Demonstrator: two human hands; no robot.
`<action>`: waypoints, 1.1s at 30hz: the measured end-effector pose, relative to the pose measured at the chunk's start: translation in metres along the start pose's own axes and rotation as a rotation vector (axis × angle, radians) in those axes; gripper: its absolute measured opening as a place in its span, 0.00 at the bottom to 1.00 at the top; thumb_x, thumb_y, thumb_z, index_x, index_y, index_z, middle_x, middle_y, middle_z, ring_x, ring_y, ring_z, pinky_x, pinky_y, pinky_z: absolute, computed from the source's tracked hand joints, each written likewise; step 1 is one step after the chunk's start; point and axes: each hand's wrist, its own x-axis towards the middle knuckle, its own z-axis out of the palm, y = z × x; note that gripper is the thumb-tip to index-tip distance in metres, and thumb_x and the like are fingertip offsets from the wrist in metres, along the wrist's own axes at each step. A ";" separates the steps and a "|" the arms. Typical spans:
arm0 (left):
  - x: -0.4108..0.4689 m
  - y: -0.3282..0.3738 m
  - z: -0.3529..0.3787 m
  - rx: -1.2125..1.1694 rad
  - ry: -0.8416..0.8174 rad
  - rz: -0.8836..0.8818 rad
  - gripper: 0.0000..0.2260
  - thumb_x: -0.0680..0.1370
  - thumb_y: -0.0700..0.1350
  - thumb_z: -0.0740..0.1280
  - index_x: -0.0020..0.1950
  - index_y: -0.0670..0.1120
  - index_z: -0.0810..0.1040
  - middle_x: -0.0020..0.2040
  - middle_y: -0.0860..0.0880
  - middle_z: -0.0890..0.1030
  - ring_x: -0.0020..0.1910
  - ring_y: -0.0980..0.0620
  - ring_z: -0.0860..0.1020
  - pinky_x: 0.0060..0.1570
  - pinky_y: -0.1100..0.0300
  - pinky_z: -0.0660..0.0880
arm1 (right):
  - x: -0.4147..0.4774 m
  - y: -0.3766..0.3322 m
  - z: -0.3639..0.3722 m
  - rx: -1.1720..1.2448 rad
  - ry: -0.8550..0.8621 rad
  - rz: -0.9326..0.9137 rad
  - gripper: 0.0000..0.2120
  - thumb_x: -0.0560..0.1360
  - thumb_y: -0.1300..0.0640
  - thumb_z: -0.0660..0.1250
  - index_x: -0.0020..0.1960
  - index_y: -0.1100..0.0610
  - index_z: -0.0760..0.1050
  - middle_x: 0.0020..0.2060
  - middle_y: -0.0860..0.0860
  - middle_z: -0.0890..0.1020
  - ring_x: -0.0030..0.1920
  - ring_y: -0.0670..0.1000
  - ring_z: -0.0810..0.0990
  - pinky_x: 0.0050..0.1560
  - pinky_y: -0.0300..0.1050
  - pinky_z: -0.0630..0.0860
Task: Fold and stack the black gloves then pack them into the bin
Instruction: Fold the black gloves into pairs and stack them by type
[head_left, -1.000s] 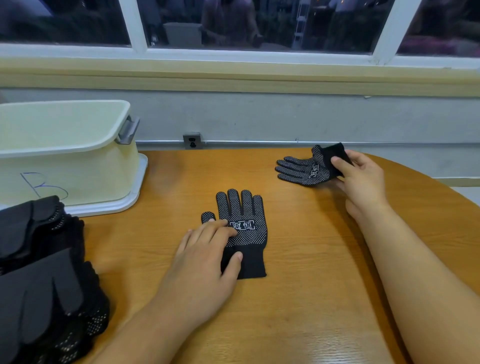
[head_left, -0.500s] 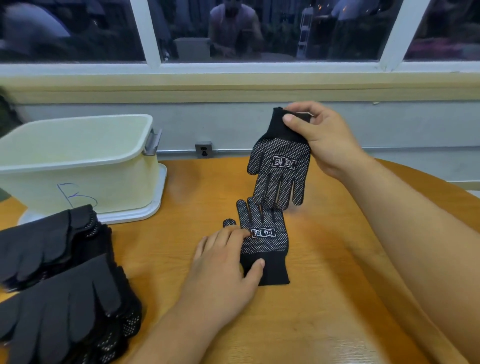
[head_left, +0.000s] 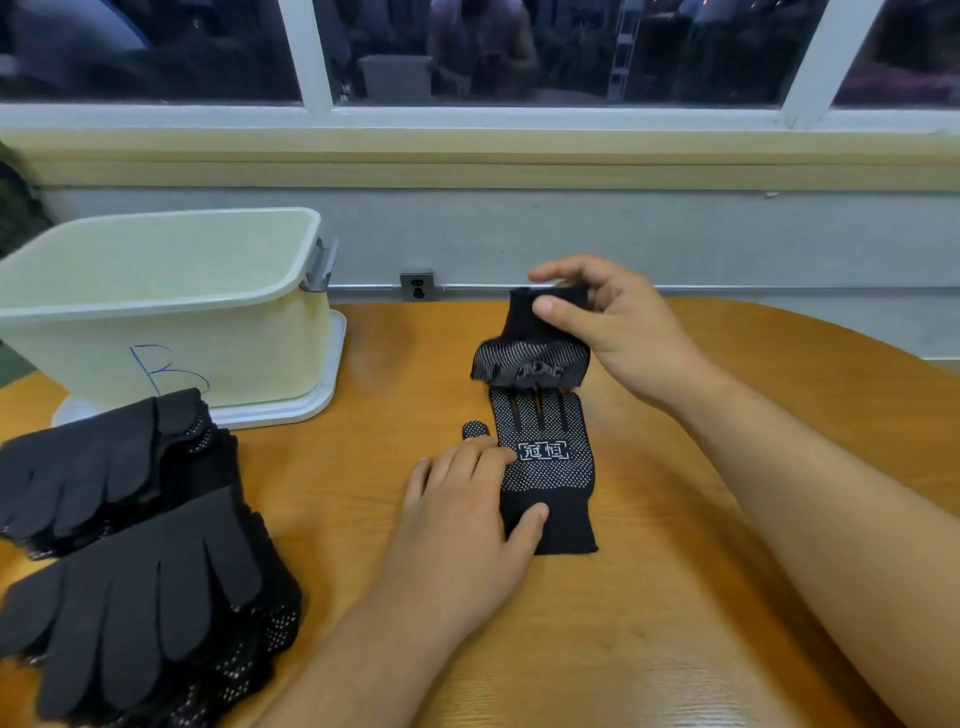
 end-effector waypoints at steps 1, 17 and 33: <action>0.000 0.000 0.000 -0.001 0.005 -0.001 0.29 0.79 0.68 0.52 0.78 0.59 0.67 0.77 0.62 0.66 0.79 0.60 0.60 0.81 0.49 0.56 | -0.011 0.002 0.002 -0.011 -0.013 0.006 0.12 0.80 0.66 0.72 0.62 0.55 0.81 0.48 0.46 0.87 0.49 0.45 0.84 0.52 0.38 0.81; -0.004 -0.005 -0.019 -0.182 0.050 -0.149 0.25 0.79 0.62 0.71 0.71 0.60 0.64 0.54 0.65 0.72 0.60 0.60 0.71 0.66 0.58 0.69 | -0.121 0.044 0.013 -0.694 -0.304 -0.107 0.21 0.79 0.60 0.72 0.70 0.46 0.80 0.66 0.37 0.80 0.71 0.43 0.75 0.72 0.45 0.72; -0.002 -0.009 -0.016 -0.151 0.013 -0.083 0.33 0.79 0.64 0.66 0.82 0.62 0.60 0.73 0.66 0.67 0.75 0.62 0.63 0.78 0.55 0.58 | -0.131 0.043 0.018 -0.820 -0.313 -0.211 0.17 0.81 0.54 0.66 0.69 0.52 0.83 0.63 0.42 0.85 0.68 0.44 0.79 0.68 0.48 0.77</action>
